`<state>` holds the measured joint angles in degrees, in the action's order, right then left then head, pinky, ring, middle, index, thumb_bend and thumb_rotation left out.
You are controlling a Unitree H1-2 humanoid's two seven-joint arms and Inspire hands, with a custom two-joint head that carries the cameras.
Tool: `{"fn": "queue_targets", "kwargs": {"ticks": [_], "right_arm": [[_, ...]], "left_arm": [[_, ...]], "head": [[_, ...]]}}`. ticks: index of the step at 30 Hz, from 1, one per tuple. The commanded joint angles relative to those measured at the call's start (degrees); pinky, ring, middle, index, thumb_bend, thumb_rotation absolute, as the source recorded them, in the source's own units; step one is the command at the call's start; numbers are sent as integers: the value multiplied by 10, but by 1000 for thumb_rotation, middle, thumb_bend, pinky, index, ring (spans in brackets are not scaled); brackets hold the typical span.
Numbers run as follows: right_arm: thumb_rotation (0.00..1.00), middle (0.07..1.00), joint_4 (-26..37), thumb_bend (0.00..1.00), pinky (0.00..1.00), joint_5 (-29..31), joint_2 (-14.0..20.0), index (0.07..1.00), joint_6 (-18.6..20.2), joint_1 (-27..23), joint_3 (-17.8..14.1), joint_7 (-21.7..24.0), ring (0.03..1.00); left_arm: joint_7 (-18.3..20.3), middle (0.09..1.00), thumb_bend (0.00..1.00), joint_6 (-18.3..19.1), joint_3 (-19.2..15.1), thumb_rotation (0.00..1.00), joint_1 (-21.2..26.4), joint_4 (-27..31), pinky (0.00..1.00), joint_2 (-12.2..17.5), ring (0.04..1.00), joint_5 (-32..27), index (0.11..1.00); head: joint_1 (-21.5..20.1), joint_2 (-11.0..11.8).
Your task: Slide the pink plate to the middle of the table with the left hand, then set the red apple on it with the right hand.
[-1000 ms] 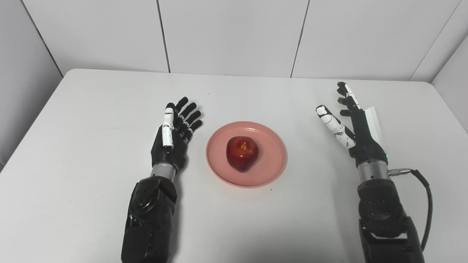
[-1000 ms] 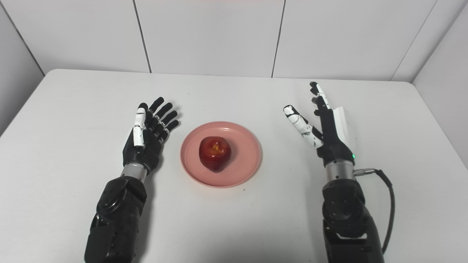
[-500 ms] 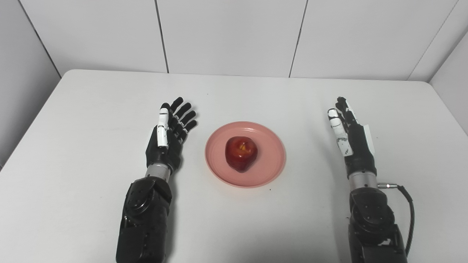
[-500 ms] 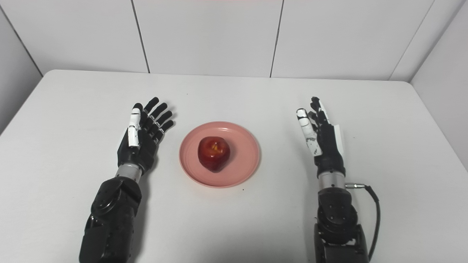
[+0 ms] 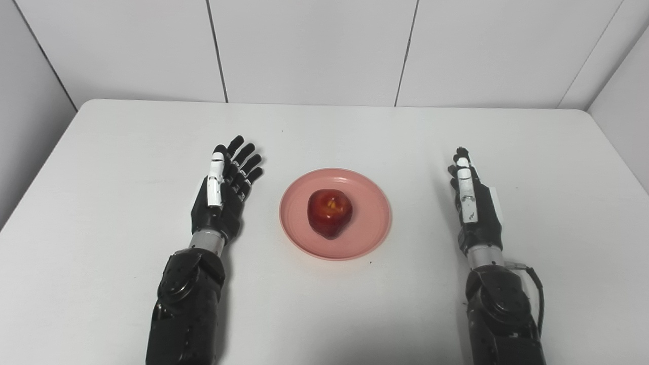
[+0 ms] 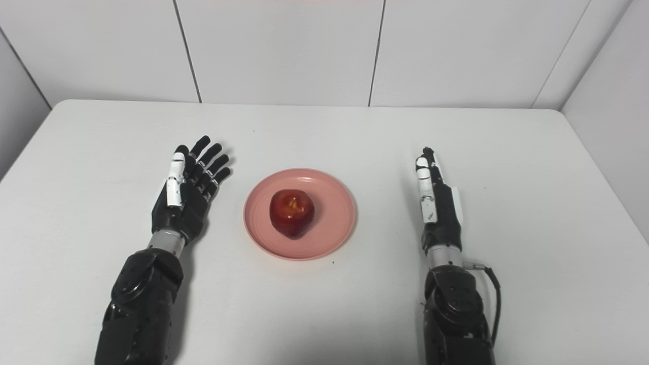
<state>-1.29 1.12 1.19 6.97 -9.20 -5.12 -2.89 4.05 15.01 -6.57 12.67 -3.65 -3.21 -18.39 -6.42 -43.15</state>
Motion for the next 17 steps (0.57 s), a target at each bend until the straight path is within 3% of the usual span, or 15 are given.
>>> {"fn": "queue_targets", "kwargs": {"ticks": [1,17], "right_arm": [[1000,986,2,294,963,9,-4,969,-24,-19,5,9,971],[1000,1000,-3,277,1000,45,3,1000,-21,-20,6,21,988]], "left_arm": [[10,925,389,6,6,1000,-7,-13,931,7,911,2,911],[53,985,392,-9,20,1000,-3,-21,987,29,979,-5,966]], "head": [[1,0],[8,2]]}}
